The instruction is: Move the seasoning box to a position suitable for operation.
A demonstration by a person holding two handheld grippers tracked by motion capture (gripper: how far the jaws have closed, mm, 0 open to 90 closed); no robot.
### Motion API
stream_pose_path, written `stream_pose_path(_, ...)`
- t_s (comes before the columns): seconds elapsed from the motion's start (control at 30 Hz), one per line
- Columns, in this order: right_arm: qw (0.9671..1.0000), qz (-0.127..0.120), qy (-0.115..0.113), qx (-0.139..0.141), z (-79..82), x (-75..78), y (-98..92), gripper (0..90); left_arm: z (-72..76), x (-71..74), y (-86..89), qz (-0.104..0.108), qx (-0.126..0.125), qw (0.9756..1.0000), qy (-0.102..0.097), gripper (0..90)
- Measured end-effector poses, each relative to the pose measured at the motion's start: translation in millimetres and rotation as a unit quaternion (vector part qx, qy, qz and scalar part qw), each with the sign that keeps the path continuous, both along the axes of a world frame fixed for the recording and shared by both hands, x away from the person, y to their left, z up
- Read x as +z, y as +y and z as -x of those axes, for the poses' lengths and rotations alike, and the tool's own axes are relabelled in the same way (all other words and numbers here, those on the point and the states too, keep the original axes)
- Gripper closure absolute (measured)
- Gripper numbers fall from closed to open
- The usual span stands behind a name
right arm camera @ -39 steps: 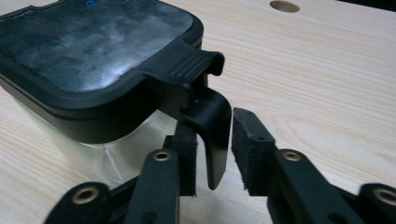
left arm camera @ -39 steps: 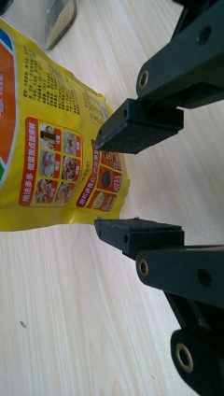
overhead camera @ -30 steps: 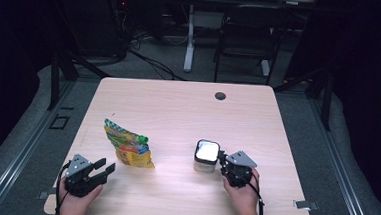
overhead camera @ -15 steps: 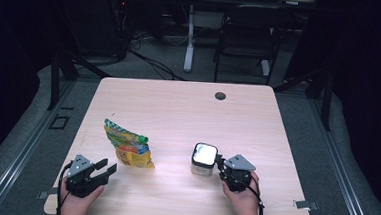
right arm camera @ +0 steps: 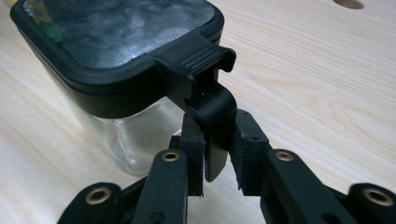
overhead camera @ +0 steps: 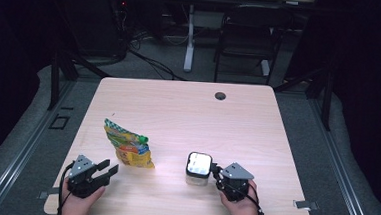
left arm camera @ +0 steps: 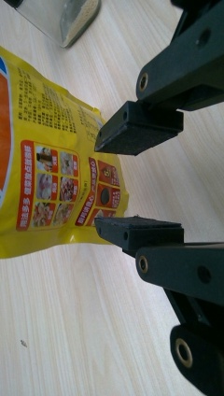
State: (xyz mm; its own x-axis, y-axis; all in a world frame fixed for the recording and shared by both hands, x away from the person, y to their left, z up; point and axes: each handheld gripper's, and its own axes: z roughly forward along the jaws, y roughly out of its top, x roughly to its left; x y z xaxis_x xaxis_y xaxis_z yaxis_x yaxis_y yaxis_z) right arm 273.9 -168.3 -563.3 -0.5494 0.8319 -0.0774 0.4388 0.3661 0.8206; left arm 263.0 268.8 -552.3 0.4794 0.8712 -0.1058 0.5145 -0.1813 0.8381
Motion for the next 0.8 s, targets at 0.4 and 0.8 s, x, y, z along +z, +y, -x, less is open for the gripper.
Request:
stream_pose_path(0.4, 0.9994, -0.025, -0.005, 0.024, -6.5, -4.2, 1.1, 75.6, 3.2, 2.2, -4.5, -0.002, -0.007, 1.0, -0.003, 58.2)
stream_pose_path(0.8, 0.996, -0.07, -0.009, 0.054, 12.1, 16.7, -14.8, 60.4, 7.6, 8.4, -3.7, 0.038, -0.007, 0.9993, 0.001, 58.5)
